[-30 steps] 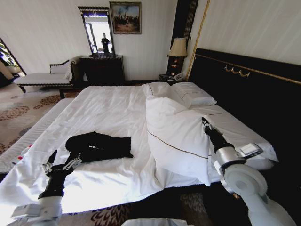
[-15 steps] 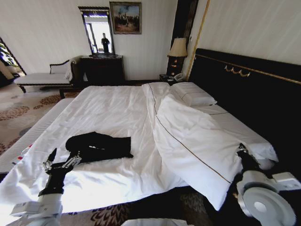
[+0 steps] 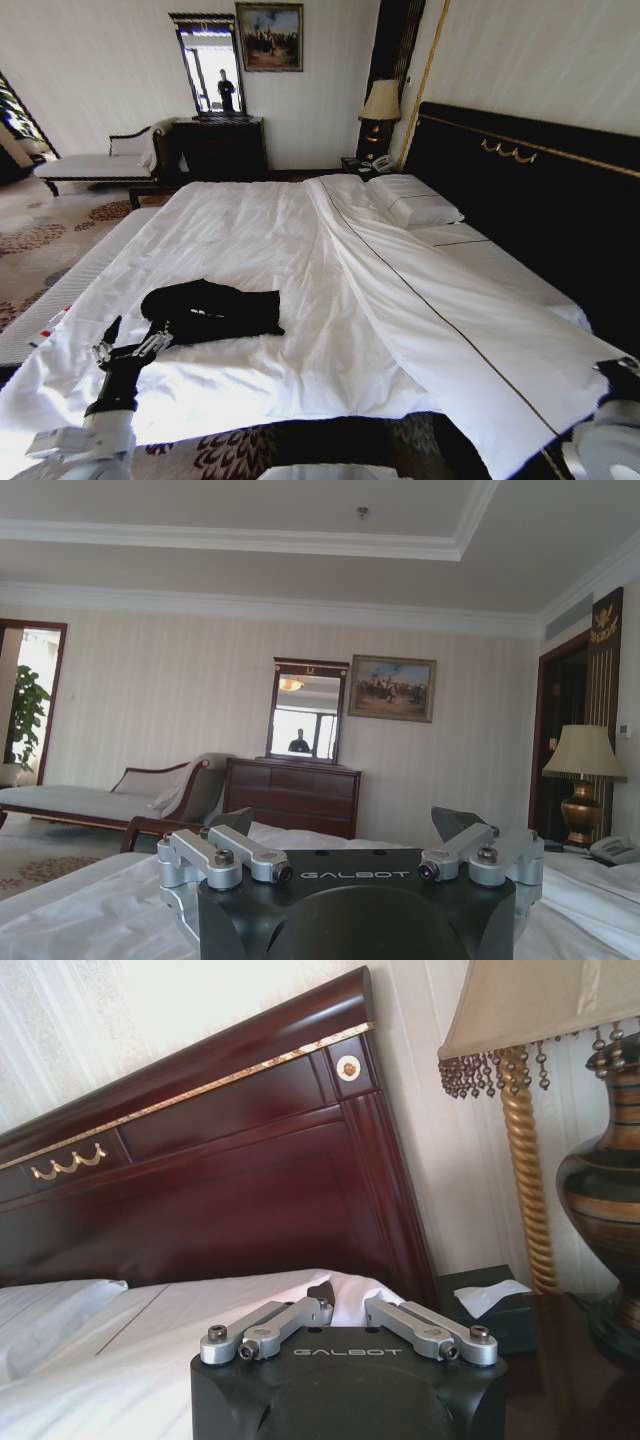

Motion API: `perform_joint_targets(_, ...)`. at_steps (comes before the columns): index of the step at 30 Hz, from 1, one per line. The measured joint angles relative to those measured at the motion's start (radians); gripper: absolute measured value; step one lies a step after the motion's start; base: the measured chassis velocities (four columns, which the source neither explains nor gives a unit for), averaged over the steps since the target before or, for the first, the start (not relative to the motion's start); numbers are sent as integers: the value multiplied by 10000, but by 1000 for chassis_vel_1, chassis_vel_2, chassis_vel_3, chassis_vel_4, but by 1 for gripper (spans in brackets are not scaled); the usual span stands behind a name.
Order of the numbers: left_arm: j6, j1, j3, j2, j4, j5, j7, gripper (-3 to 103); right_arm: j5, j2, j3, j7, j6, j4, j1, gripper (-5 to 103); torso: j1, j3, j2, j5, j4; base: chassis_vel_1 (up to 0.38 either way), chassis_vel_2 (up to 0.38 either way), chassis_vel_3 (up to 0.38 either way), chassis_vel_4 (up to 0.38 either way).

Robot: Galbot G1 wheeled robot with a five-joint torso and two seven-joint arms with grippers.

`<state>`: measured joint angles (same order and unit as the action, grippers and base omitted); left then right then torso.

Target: Fold the clothes on the bed.

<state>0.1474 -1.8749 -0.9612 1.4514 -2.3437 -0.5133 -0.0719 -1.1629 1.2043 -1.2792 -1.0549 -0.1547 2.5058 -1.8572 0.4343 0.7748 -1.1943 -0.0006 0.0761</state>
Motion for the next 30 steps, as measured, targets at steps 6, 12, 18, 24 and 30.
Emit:
perform_joint_targets(6,1,61,137,81,66,64,-10,100,1054,506,1661,-173,279,-216,240,1,-1,-1,-1,-8,21,0,0,0,0)
perform_joint_targets(12,4,-3,-4,66,74,74,-13,100,1515,786,3178,-445,430,-1736,941,1,-3,-1,-1,-3,14,0,0,0,0)
perform_joint_targets(18,4,-63,-68,74,45,97,-14,100,1585,814,3609,-651,286,-2265,1243,-2,-2,-1,-1,-2,12,0,0,0,0)
perform_joint_targets(24,-1,-177,-18,126,-76,347,-17,100,-885,721,3472,-2602,-411,-383,854,29,-3,-1,-1,-9,9,0,0,0,0)
perform_joint_targets(30,-11,-262,7,176,-186,486,-17,100,-2039,656,3167,-3336,-799,-24,530,51,-3,-1,-2,-3,11,0,0,0,0)
